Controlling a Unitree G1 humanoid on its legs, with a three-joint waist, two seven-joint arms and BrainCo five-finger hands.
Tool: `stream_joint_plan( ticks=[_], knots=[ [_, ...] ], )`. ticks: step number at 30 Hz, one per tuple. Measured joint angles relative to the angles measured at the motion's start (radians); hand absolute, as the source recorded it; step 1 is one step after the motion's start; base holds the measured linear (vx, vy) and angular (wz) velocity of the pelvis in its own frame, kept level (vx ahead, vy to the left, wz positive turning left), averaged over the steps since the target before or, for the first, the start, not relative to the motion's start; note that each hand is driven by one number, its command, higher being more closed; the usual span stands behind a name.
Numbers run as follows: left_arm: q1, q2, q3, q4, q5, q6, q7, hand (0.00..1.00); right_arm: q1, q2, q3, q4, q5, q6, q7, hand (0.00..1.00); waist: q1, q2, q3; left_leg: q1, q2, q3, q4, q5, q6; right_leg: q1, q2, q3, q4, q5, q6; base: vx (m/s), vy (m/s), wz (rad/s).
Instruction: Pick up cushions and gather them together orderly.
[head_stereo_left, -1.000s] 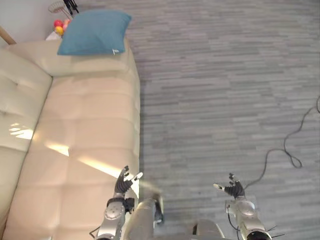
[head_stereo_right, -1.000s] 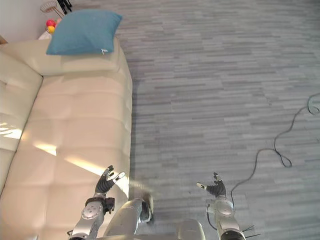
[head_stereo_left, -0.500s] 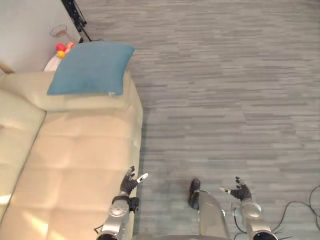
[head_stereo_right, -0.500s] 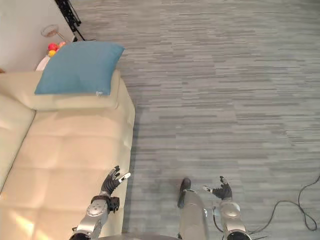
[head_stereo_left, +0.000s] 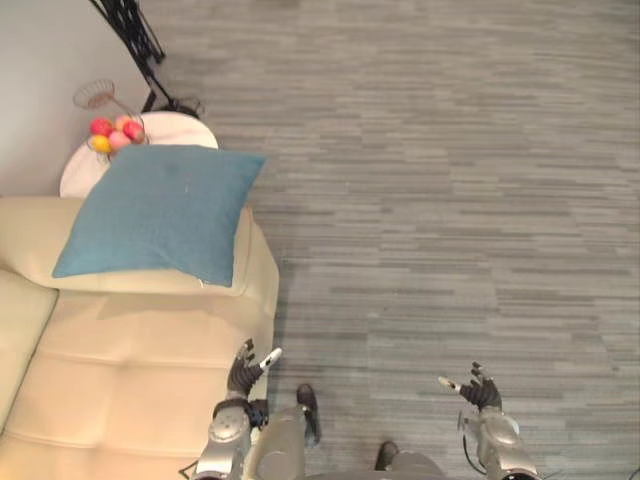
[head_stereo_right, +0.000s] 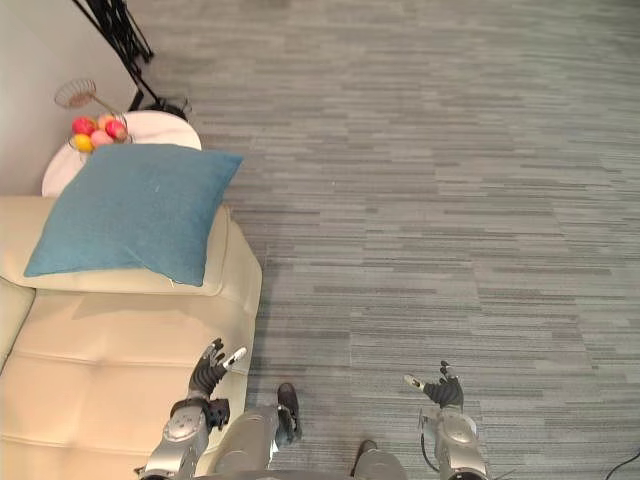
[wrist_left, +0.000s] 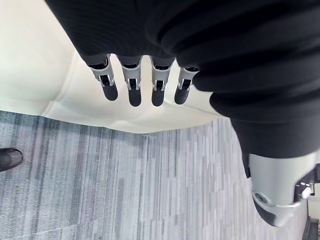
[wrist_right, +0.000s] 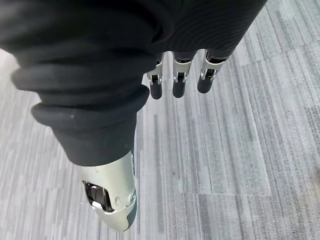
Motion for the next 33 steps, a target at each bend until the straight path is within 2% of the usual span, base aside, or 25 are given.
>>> stream_joint_plan(
  ticks=[1,2,3,5,6,7,8,9,10,11,12,13,15,16,17,19,21,22,23,24,27,29,31,32,33],
  knots=[
    [0.008,0.0,-0.001,0.001,0.0,0.0,-0.001,0.0,-0.003,0.002,0.002,0.001,-0.002,0.0,0.0,0.0,-0.001,-0.005,0.0,0.02,-0.01,0.0,0.009,-0.024,0.002,-0.041,-0.027,0.013,0.123,0.008,0.031,0.54,0.24,0.11],
    [0.024,0.004,0.0,0.0,-0.002,0.001,-0.001,0.0,-0.006,0.004,0.011,0.001,-0.01,0.0,0.002,0.0,-0.003,-0.015,-0.004,0.072,-0.037,-0.011,0.008,-0.064,0.012,-0.129,-0.089,0.036,0.368,0.083,0.098,0.55,0.172,0.37],
    [0.035,0.014,0.0,0.0,-0.007,0.001,0.003,0.0,0.005,0.004,0.022,0.002,-0.016,0.002,0.003,0.0,-0.005,-0.019,-0.007,0.126,-0.058,-0.027,0.0,-0.091,0.018,-0.184,-0.123,0.035,0.522,0.055,0.078,0.49,0.1,0.51],
    [0.045,0.025,0.002,-0.004,-0.011,0.001,0.02,0.0,0.004,0.004,0.036,0.013,-0.017,0.001,0.004,0.0,-0.005,-0.018,-0.011,0.195,-0.078,-0.069,-0.034,-0.096,0.019,-0.239,-0.135,0.002,0.561,-0.012,0.006,0.48,0.023,0.7],
    [0.047,0.026,0.017,-0.016,-0.02,0.0,0.021,0.0,0.002,0.003,0.036,0.019,-0.017,0.001,0.004,0.0,-0.005,-0.011,-0.014,0.227,-0.082,-0.11,-0.066,-0.096,0.019,-0.28,-0.121,-0.04,0.487,-0.041,-0.037,0.45,-0.01,0.74],
    [0.046,0.027,0.021,-0.017,-0.021,-0.001,0.023,0.0,0.002,0.002,0.037,0.019,-0.017,0.001,0.004,0.0,-0.005,-0.006,-0.014,0.237,-0.083,-0.131,-0.076,-0.096,0.018,-0.296,-0.105,-0.044,0.439,-0.049,-0.051,0.45,-0.053,0.93],
    [0.038,0.028,0.022,-0.016,-0.022,-0.001,0.024,0.0,0.001,-0.004,0.038,0.018,-0.017,-0.001,0.006,0.0,-0.009,0.01,-0.009,0.261,-0.078,-0.188,-0.101,-0.094,0.015,-0.318,-0.053,-0.018,0.298,-0.057,-0.068,0.54,-0.148,1.26],
    [0.023,0.023,0.022,-0.015,-0.021,-0.002,0.031,0.0,0.007,-0.013,0.038,0.019,-0.017,-0.001,0.006,0.0,-0.024,0.021,-0.004,0.278,-0.071,-0.25,-0.11,-0.091,0.007,-0.342,0.007,0.067,0.14,-0.043,-0.068,0.63,-0.225,1.7],
    [0.02,0.021,0.022,-0.005,-0.019,-0.003,0.041,0.0,0.017,-0.016,0.037,0.018,-0.017,-0.001,0.006,0.0,-0.033,0.02,-0.004,0.287,-0.072,-0.289,-0.102,-0.091,-0.015,-0.359,0.039,0.154,0.026,0.006,-0.063,0.44,-0.187,1.45],
    [0.017,0.021,0.022,0.004,-0.019,-0.003,0.042,0.0,0.023,-0.017,0.037,0.018,-0.017,-0.001,0.006,0.0,-0.032,0.017,-0.004,0.295,-0.072,-0.297,-0.099,-0.095,-0.033,-0.361,0.049,0.183,-0.016,0.035,-0.064,0.38,-0.202,1.25],
    [0.013,0.022,0.024,0.017,-0.018,-0.003,0.045,0.0,0.042,-0.018,0.04,0.018,-0.017,-0.001,0.005,0.0,-0.028,0.003,-0.011,0.314,-0.072,-0.318,-0.078,-0.124,-0.087,-0.351,0.053,0.235,-0.119,0.164,-0.067,0.36,-0.216,1.23],
    [0.019,-0.008,0.043,0.054,-0.018,-0.001,0.049,0.0,0.05,-0.038,0.042,0.026,-0.017,0.003,0.006,0.0,-0.021,0.045,-0.019,0.297,-0.029,-0.358,-0.018,-0.153,-0.139,-0.336,0.061,0.188,-0.06,0.209,-0.094,0.51,-0.299,1.24],
    [0.027,-0.024,0.041,0.056,-0.018,-0.001,0.047,0.0,0.047,-0.039,0.037,0.009,-0.017,0.0,0.006,0.0,-0.028,0.049,-0.026,0.259,-0.005,-0.356,0.027,-0.106,-0.205,-0.313,0.037,0.123,-0.045,0.16,-0.111,0.41,-0.265,1.34],
    [0.022,-0.04,0.041,0.06,-0.021,-0.002,0.043,0.0,0.061,-0.042,0.029,-0.001,-0.016,0.0,0.006,0.0,-0.032,0.05,-0.025,0.224,0.03,-0.284,0.109,-0.034,-0.204,-0.238,0.015,0.032,-0.083,0.134,-0.12,0.34,-0.254,1.7],
    [0.021,-0.042,0.041,0.06,-0.024,-0.002,0.042,0.0,0.068,-0.038,0.032,-0.002,-0.016,0.0,0.006,0.0,-0.027,0.038,-0.017,0.19,0.065,-0.213,0.161,-0.012,-0.196,-0.184,0.012,-0.002,-0.119,0.132,-0.124,0.36,-0.259,1.78],
    [0.02,-0.037,0.041,0.058,-0.039,-0.003,0.04,0.0,0.069,-0.028,0.033,-0.008,-0.014,-0.007,0.003,0.0,-0.013,0.011,-0.017,0.15,0.136,0.025,0.188,-0.049,-0.143,-0.064,-0.008,-0.093,-0.209,0.13,-0.125,0.22,-0.124,1.43],
    [0.009,-0.037,0.037,0.056,-0.039,-0.003,0.039,0.0,0.065,-0.039,0.033,-0.011,-0.009,-0.019,0.002,0.0,-0.005,0.009,-0.021,0.12,0.147,0.152,0.105,-0.041,-0.123,-0.032,-0.027,-0.155,-0.23,0.126,-0.118,0.13,-0.017,1.14],
    [0.007,-0.036,0.037,0.047,-0.039,-0.003,0.04,0.0,0.062,-0.045,0.032,-0.011,-0.005,-0.019,0.002,0.0,-0.006,0.023,-0.028,0.103,0.176,0.277,0.029,0.063,-0.077,-0.014,-0.027,-0.207,-0.233,0.11,-0.094,0.15,0.057,1.17],
    [0.006,-0.029,0.037,0.042,-0.039,-0.003,0.04,0.0,0.063,-0.047,0.025,-0.003,-0.004,-0.017,0.002,0.0,-0.01,0.034,-0.039,0.104,0.189,0.367,0.014,0.06,-0.067,0.003,-0.03,-0.246,-0.232,0.091,-0.075,0.17,0.103,1.53],
    [0.005,-0.011,0.036,0.036,-0.039,-0.004,0.04,0.0,0.065,-0.024,0.022,0.0,-0.003,-0.017,0.004,0.0,-0.021,0.011,-0.046,0.107,0.17,0.424,-0.017,0.063,-0.062,0.017,-0.05,-0.301,-0.234,0.081,-0.064,0.14,0.103,1.31],
    [0.024,0.022,0.039,0.036,-0.039,0.0,0.038,0.0,0.057,0.018,0.022,0.001,-0.002,-0.017,0.005,0.0,-0.009,-0.018,-0.046,0.104,0.137,0.422,-0.035,0.047,-0.036,0.037,-0.072,-0.35,-0.211,0.065,-0.046,0.13,0.082,0.77],
    [0.038,0.019,0.038,0.042,-0.039,0.0,0.038,0.0,0.057,0.012,0.014,0.021,0.0,-0.017,0.006,0.0,-0.008,-0.022,-0.044,0.134,0.107,0.413,-0.047,0.035,-0.022,0.042,-0.118,-0.354,-0.124,0.05,-0.026,0.12,0.085,0.45],
    [0.052,0.017,0.013,0.044,-0.038,-0.001,0.035,0.0,0.059,0.003,-0.01,0.031,0.002,-0.014,0.007,0.0,-0.018,-0.027,-0.041,0.177,0.075,0.391,-0.071,-0.006,-0.021,0.005,-0.197,-0.331,0.097,0.045,-0.015,0.11,0.138,0.54],
    [0.053,0.024,0.012,0.045,-0.038,-0.001,0.034,0.0,0.062,0.003,-0.011,0.031,0.003,-0.014,0.007,0.0,-0.032,-0.033,-0.045,0.193,0.054,0.374,-0.079,-0.031,-0.021,-0.039,-0.242,-0.285,0.23,0.054,-0.023,0.11,0.122,0.58],
    [0.052,0.04,0.011,0.052,-0.038,0.0,0.034,0.0,0.059,0.007,-0.01,0.03,0.005,-0.014,0.01,0.0,-0.041,-0.054,-0.042,0.197,0.032,0.344,-0.071,-0.051,-0.016,-0.109,-0.27,-0.18,0.36,0.066,-0.029,0.09,0.068,0.57]
  ],
)
